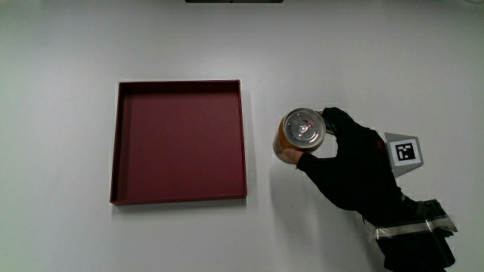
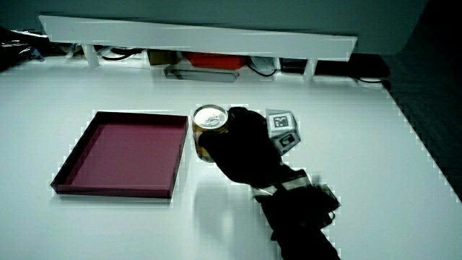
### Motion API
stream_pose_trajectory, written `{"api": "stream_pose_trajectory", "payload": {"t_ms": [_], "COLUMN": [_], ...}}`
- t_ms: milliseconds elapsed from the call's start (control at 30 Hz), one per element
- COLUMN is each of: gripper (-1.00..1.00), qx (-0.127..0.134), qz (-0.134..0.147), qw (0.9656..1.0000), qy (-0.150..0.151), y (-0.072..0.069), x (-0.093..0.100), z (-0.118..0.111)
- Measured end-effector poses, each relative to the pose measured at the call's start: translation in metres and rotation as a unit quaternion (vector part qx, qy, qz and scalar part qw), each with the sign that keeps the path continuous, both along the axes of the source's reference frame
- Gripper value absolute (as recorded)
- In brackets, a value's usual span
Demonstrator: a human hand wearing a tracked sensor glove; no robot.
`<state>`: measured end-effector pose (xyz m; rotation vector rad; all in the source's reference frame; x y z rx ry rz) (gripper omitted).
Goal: Place red bull on desk
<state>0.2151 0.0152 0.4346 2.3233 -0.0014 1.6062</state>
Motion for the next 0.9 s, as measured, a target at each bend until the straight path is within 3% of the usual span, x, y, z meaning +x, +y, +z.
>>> {"api": "stream_pose_trajectory", "payload": {"t_ms": [133, 267, 300, 500, 567, 767, 900], "gripper": [0.00, 0.00, 0.00, 0.00, 0.00, 0.00, 0.00], "qx": [-0.002, -0.014, -0.021, -0.035, -0.052, -0.079, -0.084], "qz": [0.013, 0.034, 0.038, 0.059, 0.066, 0.073, 0.075], "qw": [0.9995, 0.9987, 0.9977, 0.9969, 0.9959, 0.9937, 0.9935], "qy": [0.029, 0.036, 0.052, 0.040, 0.034, 0.031, 0.017], "y": [0.002, 0.003, 0.003, 0.000, 0.000, 0.001, 0.002], "x": [0.014, 0.025, 0.029, 0.035, 0.037, 0.040, 0.042], "z": [0.013, 0.030, 0.035, 0.054, 0.062, 0.077, 0.084]}}
